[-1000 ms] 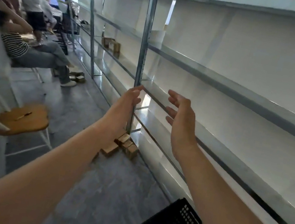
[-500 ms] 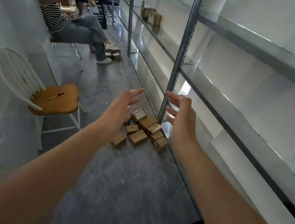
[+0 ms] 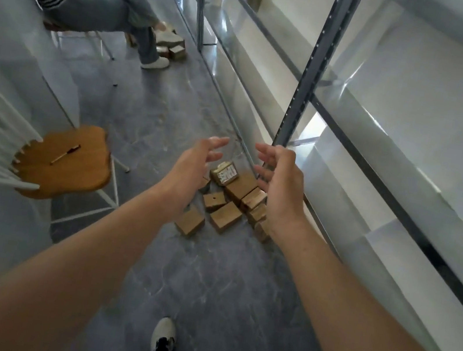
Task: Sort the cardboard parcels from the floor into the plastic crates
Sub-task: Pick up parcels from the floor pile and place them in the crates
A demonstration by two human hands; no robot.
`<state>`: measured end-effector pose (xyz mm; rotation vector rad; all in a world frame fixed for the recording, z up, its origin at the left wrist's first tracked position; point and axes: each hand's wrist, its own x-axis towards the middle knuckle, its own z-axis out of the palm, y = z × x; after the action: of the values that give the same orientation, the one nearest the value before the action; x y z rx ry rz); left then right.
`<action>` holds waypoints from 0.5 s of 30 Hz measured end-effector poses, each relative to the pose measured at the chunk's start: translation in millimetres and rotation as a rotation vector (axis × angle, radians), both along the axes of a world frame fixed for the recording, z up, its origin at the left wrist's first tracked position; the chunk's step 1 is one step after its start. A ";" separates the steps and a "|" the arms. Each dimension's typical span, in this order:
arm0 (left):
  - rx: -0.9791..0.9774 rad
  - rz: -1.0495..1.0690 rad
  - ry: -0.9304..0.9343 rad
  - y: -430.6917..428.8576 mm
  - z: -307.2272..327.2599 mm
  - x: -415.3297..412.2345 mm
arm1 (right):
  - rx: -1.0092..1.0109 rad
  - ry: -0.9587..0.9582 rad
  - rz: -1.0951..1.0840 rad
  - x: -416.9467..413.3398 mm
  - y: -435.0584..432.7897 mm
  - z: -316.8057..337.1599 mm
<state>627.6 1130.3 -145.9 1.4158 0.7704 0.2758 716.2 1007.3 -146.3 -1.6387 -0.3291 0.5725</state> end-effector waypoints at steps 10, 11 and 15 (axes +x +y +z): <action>-0.088 -0.168 0.133 125.0 -52.2 144.9 | -0.083 0.115 -0.134 125.4 110.7 -64.9; -0.099 -0.177 0.152 134.9 -62.9 161.7 | -0.092 0.131 -0.146 141.5 119.8 -77.0; -0.112 -0.167 0.198 169.4 -121.1 225.6 | -0.117 0.200 -0.146 199.3 155.7 -134.3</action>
<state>853.3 1299.6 -267.0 1.4047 0.8102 -0.0378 915.5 1163.0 -280.6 -1.6847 -0.0292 0.6478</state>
